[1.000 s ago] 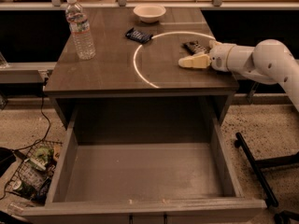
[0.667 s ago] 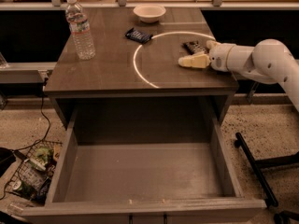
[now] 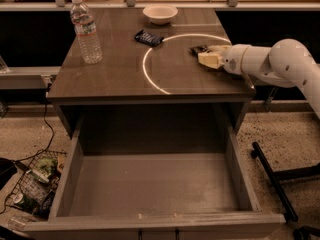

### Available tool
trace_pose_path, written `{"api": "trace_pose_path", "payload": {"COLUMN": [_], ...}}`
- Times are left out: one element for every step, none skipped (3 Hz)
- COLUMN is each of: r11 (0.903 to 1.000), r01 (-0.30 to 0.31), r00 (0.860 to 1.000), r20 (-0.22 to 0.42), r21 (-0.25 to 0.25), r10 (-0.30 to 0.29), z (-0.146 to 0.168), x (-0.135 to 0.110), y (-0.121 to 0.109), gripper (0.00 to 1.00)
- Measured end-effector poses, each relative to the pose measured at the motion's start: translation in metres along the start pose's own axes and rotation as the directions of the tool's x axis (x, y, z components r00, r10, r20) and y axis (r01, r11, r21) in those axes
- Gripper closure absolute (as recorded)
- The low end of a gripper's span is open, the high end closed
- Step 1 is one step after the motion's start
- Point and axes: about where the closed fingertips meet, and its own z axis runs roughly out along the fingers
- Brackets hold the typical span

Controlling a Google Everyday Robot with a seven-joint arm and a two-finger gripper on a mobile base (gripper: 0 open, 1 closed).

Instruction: Place rxbar chocolate into top drawer

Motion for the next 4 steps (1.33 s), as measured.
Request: {"api": "trace_pose_path", "payload": {"r11": [1.0, 1.0, 1.0, 1.0], "r01": [0.0, 0.0, 0.0, 0.0], "r00": [1.0, 1.0, 1.0, 1.0], "r20": [0.0, 0.0, 0.0, 0.0], "r21": [0.0, 0.0, 0.0, 0.0], "r10": [0.0, 0.0, 0.0, 0.0], "z": [-0.0001, -0.0001, -0.0001, -0.0001], "x": [-0.0009, -0.0012, -0.0014, -0.0015], "y": [0.0001, 0.0002, 0.0002, 0.0002], "gripper": [1.0, 1.0, 1.0, 1.0]}}
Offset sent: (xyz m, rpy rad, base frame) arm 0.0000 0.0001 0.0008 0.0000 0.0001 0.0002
